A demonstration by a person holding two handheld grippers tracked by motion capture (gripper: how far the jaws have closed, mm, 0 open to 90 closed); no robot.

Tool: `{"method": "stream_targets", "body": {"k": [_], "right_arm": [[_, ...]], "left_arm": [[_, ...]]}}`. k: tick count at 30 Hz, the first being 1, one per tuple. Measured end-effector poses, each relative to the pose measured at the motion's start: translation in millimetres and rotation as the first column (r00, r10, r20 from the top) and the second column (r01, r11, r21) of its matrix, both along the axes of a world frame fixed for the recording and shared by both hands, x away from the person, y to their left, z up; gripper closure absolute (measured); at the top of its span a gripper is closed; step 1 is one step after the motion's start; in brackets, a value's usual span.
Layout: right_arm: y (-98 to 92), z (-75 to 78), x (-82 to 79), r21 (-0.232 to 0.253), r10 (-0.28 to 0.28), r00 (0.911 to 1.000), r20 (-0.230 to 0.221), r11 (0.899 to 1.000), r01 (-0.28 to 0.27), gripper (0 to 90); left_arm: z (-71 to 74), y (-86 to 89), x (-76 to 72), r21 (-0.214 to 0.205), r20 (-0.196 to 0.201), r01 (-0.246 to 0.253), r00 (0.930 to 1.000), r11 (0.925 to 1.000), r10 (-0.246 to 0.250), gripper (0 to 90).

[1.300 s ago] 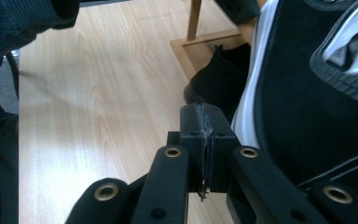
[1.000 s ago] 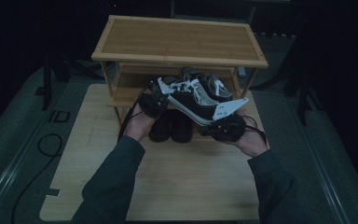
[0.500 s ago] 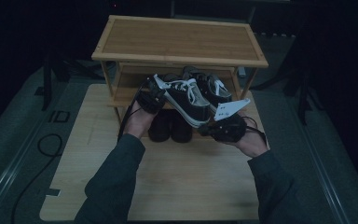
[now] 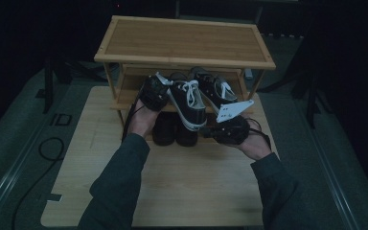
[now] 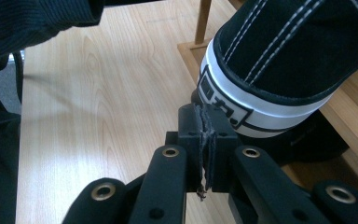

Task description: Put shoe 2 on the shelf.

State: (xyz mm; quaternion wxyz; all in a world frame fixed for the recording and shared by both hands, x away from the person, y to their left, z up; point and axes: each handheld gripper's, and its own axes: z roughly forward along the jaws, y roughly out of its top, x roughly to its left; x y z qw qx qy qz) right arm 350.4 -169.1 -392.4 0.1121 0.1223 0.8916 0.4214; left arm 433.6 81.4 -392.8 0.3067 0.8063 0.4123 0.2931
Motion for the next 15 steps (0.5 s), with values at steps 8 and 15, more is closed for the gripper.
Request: {"method": "stream_targets", "body": {"k": [8,15], "right_arm": [[4.3,-2.4,3.3,0.009,0.002,1.0000,-0.006,1.000,-0.002,87.0],[5.2,-2.0,4.2,0.003,0.003,1.0000,-0.004,1.000,-0.003,87.3]], "left_arm": [[2.3,2.4,3.3,0.037,-0.024,0.008,0.9997,0.9993,-0.007,90.0],[0.9,4.4,2.7,-0.013,-0.017,0.024,0.9996,0.9996,-0.024,90.0]]}}
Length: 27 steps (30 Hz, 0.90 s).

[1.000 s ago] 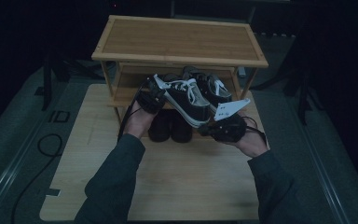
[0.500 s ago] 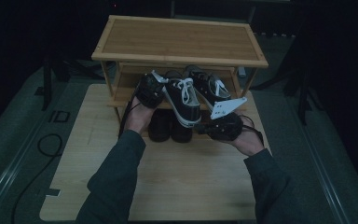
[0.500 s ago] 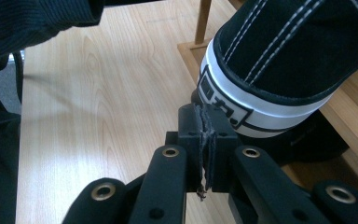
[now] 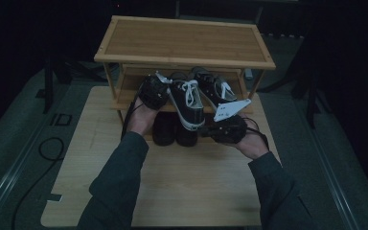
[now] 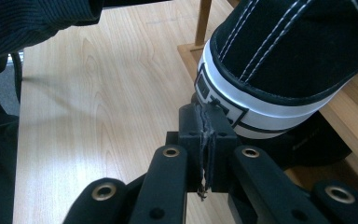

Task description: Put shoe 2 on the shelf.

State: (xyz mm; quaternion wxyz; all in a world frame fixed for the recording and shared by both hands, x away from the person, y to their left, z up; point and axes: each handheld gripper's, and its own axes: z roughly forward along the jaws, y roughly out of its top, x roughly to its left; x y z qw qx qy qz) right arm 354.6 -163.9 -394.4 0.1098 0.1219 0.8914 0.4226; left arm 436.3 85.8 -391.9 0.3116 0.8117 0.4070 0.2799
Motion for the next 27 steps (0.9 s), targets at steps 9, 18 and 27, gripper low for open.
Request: {"method": "stream_targets", "body": {"k": [9,18,27], "right_arm": [[0.7,1.2,-0.5,-0.002,-0.002,1.0000,0.009,1.000,0.002,88.2],[0.9,1.1,0.2,-0.001,-0.002,1.0000,0.006,1.000,0.002,89.0],[3.8,0.0,0.6,0.011,0.004,1.0000,0.002,1.000,-0.004,89.9]], "left_arm": [[0.7,9.0,-5.4,0.001,-0.006,0.018,0.9998,0.9998,-0.018,90.0],[-1.4,19.3,-8.7,-0.004,-0.013,0.036,0.9993,0.9994,-0.036,90.0],[-1.5,18.9,-13.6,-0.007,-0.017,0.063,0.9979,0.9980,-0.063,90.0]]}}
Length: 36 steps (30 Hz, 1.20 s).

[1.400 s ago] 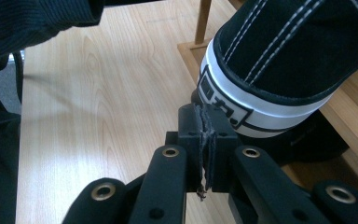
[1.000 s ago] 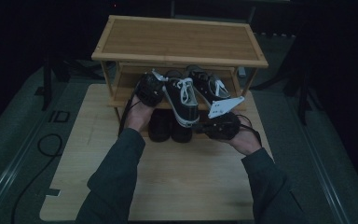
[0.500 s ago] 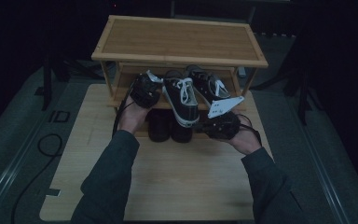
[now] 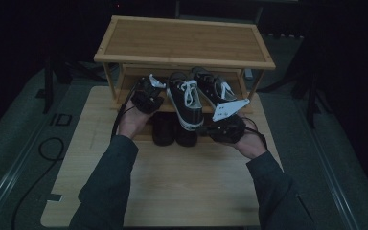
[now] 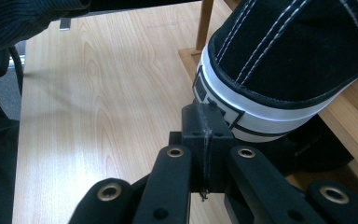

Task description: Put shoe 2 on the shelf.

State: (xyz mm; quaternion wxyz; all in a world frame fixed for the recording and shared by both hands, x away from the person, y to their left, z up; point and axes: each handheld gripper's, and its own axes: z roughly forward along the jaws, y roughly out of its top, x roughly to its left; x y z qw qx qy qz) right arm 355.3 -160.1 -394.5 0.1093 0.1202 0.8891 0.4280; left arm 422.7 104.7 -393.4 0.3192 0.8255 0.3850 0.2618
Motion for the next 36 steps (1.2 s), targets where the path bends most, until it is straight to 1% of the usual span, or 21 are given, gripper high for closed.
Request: {"method": "stream_targets", "body": {"k": [3,4,5,6,12,14,21,23,25,28,29,36], "right_arm": [[2.8,-0.9,0.5,0.006,0.006,1.0000,0.000,1.000,-0.006,90.0],[4.7,-1.3,0.5,0.006,0.009,1.0000,0.001,1.000,-0.009,90.0],[4.7,-1.3,0.5,0.006,0.009,1.0000,0.001,1.000,-0.009,90.0],[7.1,-1.4,0.6,0.007,0.011,0.9999,0.003,1.000,-0.011,90.0],[15.3,-1.9,1.6,0.006,0.020,0.9997,0.011,1.000,-0.020,90.0],[18.5,-2.3,1.3,0.008,0.022,0.9996,0.020,1.000,-0.022,90.0],[23.2,-4.5,3.1,0.023,0.022,0.9994,0.025,0.999,-0.023,90.0],[24.0,-4.4,2.9,0.021,0.020,0.9995,0.025,1.000,-0.021,90.0],[28.4,-3.6,2.9,0.007,0.014,0.9991,0.040,1.000,-0.014,90.0],[33.2,-4.3,4.6,-0.005,-0.011,0.9983,0.058,1.000,0.011,90.0],[35.6,-4.6,7.6,0.007,0.000,0.9992,0.040,1.000,0.000,90.0],[37.5,-3.9,7.5,-0.002,0.000,0.9984,0.057,1.000,0.000,90.0]], "left_arm": [[-0.1,0.5,0.2,-0.002,-0.001,0.001,1.0000,1.0000,-0.001,90.0],[-0.8,0.9,0.5,-0.015,0.000,0.001,1.0000,0.9999,-0.001,90.0],[-0.8,0.9,0.5,-0.015,0.000,0.001,1.0000,0.9999,-0.001,90.0],[-1.3,1.4,0.7,-0.025,-0.002,0.003,1.0000,0.9997,-0.003,90.0],[-1.8,1.5,0.7,-0.034,-0.002,-0.001,1.0000,0.9994,0.001,90.0],[-1.8,1.5,0.8,-0.034,-0.002,-0.001,1.0000,0.9994,0.001,90.0],[-1.5,0.5,0.9,-0.023,0.000,0.003,1.0000,0.9997,-0.003,90.0],[-1.5,0.5,1.0,-0.024,0.000,0.003,1.0000,0.9997,-0.003,90.0],[-1.6,0.3,0.9,-0.026,-0.001,0.002,1.0000,0.9997,-0.002,90.0],[-1.4,0.3,0.8,-0.024,-0.001,-0.001,1.0000,0.9997,0.000,90.0],[-1.7,0.6,0.8,-0.028,-0.001,0.001,1.0000,0.9996,-0.001,90.0],[-1.8,0.5,0.7,-0.029,0.000,0.000,1.0000,0.9996,0.000,90.0]]}}
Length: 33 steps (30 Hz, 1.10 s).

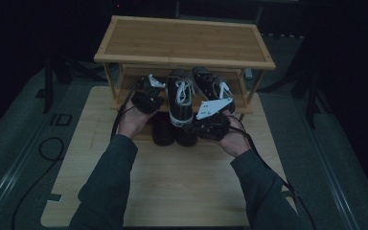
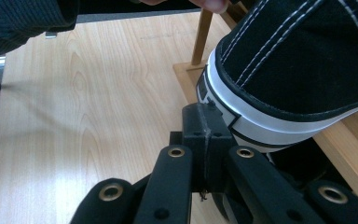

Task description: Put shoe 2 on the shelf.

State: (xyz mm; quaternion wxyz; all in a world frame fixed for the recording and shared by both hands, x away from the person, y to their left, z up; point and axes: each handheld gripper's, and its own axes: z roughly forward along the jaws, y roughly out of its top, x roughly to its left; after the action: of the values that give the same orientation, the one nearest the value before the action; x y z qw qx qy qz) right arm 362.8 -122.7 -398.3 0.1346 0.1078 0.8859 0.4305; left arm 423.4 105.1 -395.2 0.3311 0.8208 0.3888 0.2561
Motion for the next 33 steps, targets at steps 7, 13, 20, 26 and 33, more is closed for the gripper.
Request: {"method": "stream_targets", "body": {"k": [7,13,20,26,33], "right_arm": [[2.5,-1.1,0.9,0.005,-0.001,1.0000,0.006,1.000,0.001,90.0],[3.2,-0.4,10.0,-0.020,-0.058,0.9982,0.014,0.998,0.058,90.0],[7.5,-1.7,10.7,-0.008,-0.052,0.9986,0.004,0.999,0.052,90.0],[6.8,-2.3,10.3,-0.003,-0.053,0.9985,0.009,0.999,0.053,90.0],[6.8,-2.9,11.5,0.007,-0.050,0.9987,-0.013,0.999,0.050,90.0]], "left_arm": [[0.3,-0.4,0.1,0.004,-0.001,-0.001,1.0000,1.0000,0.001,90.0],[0.4,-0.5,-0.2,0.007,-0.002,-0.003,1.0000,1.0000,0.003,90.0],[1.0,-0.8,0.3,0.016,0.003,0.008,1.0000,0.9998,-0.008,90.0],[2.4,4.2,-1.6,0.072,0.014,-0.006,0.9999,0.9974,0.005,90.0],[0.4,20.0,-1.5,0.026,0.014,-0.020,0.9997,0.9995,0.019,90.0]]}}
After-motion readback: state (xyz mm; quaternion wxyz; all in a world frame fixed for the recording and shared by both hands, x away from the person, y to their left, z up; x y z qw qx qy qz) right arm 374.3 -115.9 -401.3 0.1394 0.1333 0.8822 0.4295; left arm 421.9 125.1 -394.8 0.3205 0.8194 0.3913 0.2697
